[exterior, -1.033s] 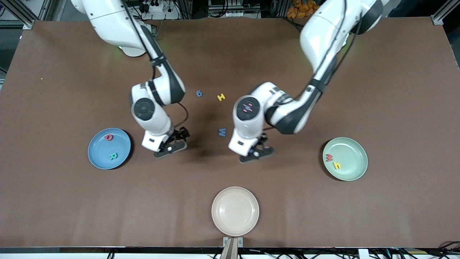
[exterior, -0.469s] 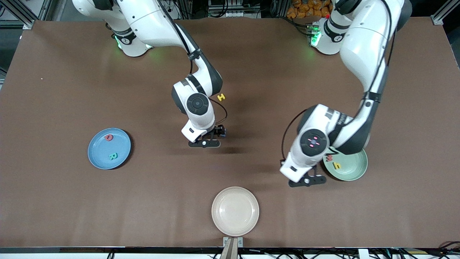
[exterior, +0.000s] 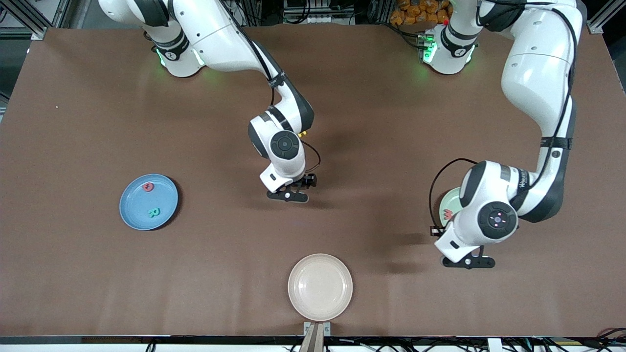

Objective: Sort uppercase to blue plate, lowercase to green plate
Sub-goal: 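Place the m on the green plate while the right gripper grasps the W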

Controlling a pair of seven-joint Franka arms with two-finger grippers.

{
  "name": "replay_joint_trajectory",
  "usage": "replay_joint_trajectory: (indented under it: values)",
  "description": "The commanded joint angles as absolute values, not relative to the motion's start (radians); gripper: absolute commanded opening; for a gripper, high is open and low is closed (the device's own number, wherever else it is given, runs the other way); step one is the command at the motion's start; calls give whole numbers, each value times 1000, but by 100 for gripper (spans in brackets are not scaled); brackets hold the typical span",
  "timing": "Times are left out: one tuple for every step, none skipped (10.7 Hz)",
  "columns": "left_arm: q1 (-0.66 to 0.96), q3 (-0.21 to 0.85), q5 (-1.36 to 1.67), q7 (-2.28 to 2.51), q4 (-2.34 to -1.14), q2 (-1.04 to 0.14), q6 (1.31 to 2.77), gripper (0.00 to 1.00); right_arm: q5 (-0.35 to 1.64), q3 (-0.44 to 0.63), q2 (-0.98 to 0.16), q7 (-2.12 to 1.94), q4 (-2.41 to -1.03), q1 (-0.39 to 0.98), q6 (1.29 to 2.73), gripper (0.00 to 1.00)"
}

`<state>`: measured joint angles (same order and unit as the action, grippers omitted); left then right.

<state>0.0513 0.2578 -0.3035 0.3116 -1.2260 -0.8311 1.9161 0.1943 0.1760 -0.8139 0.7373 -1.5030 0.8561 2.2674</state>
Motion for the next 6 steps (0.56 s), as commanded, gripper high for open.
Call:
replay_joint_trajectory:
  values:
    - [52,249,-316,295,-1236,-836,1914,0,216,164,-833,782,-1471,864,2256,100]
    - [46,245,-324,298,-1255,-838,1917,0,215,163,-834,784,-1471,871,2258,100]
    - [26,245,-328,295,-1281,-831,1917,0,215,163,-836,784,-1471,873,2260,100]
    - [6,245,-330,291,-1317,-818,1917,0,215,163,-836,784,-1471,877,2270,100]
    - [-17,248,-330,285,-1354,-801,1917,0,215,163,-838,784,-1473,877,2305,100]
    - [-38,249,-330,266,-1380,-789,1916,0,215,163,-839,784,-1477,879,2318,100]
